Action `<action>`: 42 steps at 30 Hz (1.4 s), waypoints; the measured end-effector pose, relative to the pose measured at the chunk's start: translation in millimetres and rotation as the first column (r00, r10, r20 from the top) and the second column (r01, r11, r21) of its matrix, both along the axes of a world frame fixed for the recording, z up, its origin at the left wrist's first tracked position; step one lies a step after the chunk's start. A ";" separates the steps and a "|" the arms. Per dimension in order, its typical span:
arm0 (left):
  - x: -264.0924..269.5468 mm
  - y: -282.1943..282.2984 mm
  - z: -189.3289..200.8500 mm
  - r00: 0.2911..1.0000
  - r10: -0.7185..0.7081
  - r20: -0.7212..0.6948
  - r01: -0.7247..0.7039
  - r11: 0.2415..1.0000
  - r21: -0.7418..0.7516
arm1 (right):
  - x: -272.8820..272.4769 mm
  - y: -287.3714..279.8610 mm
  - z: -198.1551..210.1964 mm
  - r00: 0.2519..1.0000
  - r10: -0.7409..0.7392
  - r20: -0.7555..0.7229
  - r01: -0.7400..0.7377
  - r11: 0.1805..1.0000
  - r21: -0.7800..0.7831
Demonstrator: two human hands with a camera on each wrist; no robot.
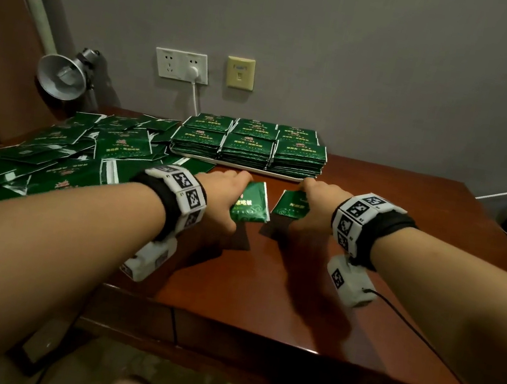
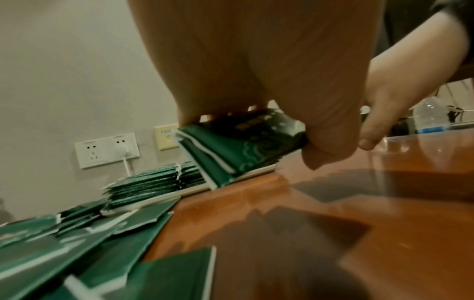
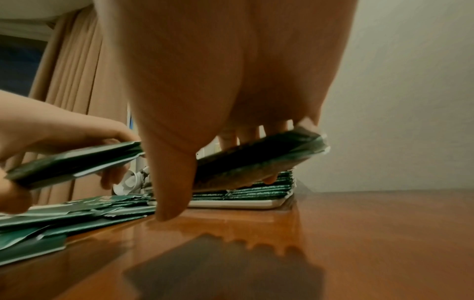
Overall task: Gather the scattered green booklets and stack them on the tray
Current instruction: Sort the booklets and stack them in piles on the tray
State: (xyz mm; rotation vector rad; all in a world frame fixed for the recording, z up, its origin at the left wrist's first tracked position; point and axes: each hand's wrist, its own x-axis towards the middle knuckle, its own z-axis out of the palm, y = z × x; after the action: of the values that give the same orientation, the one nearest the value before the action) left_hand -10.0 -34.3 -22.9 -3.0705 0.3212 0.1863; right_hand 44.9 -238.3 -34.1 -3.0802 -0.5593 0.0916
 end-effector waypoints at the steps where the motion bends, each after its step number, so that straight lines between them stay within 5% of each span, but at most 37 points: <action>1: 8.0 1.7 3.8 1.000 -0.002 0.008 0.003 1.000 -0.006 | 6.4 0.1 4.0 1.000 0.009 0.002 -0.009 1.000 -0.004; 17: 208.4 24.3 35.1 0.993 -0.100 0.056 0.093 0.989 0.115 | 206.4 18.1 60.0 0.999 -0.007 0.042 0.006 1.000 0.020; 26: 248.0 37.0 25.1 0.993 -0.116 0.010 0.113 0.985 0.133 | 275.1 55.4 52.9 1.000 0.031 0.002 -0.031 0.999 -0.027; 35: 231.7 39.2 31.9 0.993 -0.089 0.076 0.075 0.982 0.175 | 252.8 54.0 63.5 0.998 0.038 0.043 -0.031 0.990 -0.138; 42: 163.3 44.4 38.0 0.994 -0.027 0.107 0.002 0.973 0.233 | 158.8 66.6 58.4 0.991 0.128 0.036 -0.121 0.980 -0.159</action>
State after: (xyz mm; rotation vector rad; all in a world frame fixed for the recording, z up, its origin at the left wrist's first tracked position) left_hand 153.3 10.1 15.1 -2.8322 0.2929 0.0502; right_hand 203.8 -171.6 24.3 -3.2034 -0.7842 0.0680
